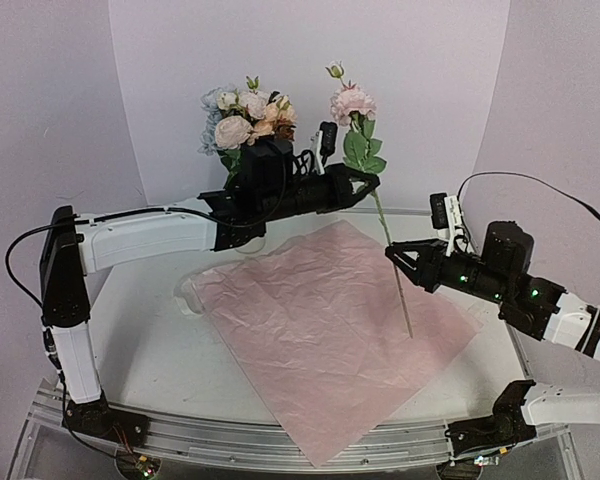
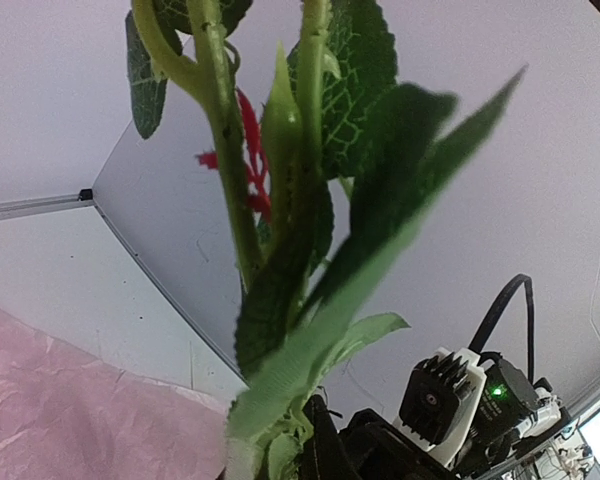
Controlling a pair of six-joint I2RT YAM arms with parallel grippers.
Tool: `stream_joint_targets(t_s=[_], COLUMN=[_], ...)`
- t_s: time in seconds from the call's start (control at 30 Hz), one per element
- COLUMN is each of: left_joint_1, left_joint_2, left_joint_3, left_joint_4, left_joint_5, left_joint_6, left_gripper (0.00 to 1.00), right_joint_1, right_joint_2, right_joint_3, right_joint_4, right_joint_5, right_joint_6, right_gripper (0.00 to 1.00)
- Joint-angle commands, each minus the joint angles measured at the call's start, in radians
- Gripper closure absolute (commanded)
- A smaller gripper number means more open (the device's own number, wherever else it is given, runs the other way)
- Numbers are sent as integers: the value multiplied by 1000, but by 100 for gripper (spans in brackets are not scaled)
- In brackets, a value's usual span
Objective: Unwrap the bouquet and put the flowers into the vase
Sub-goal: Pick up the fake flower from the wrapping paper, then insert the fake flower into the vase.
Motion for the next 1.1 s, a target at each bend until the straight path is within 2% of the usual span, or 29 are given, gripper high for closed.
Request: stream_joint_targets(t_s=[0.0, 0.07, 0.17, 0.37, 0.57, 0.67, 0.77, 0.9, 1.07], left_joint_1=[9, 10, 13, 16, 16, 44, 122, 211, 321], left_joint_2=[-106, -148, -221, -368, -551, -622, -687, -740, -735], left_joint_3=[-48, -100, -185, -250, -385, -434, -495, -581, -589], left_joint_4=[23, 18, -5, -203, -131, -42, 75, 255, 306], left_joint_5=[-60, -95, -169, -455, -763, -843, -810, -696, -564], left_joint_6=[89, 143, 240, 454, 653, 739, 750, 803, 853], left_gripper=[100, 100, 100, 100, 100, 100, 100, 100, 100], right_joint_1=[3, 4, 3, 3, 3, 3, 3, 3, 3], right_joint_2=[8, 4, -3, -10, 19, 33, 36, 28, 20], right_joint_3=[10, 7, 4, 2, 25, 37, 45, 47, 54], right_joint_4=[66, 65, 64, 61, 62, 63, 63, 65, 63], right_joint_5=[3, 10, 24, 41, 32, 22, 11, 3, -8], right_joint_6=[-9, -11, -18, -32, -33, -33, -35, -36, -40], right_gripper=[32, 21, 16, 16, 16, 17, 19, 20, 20])
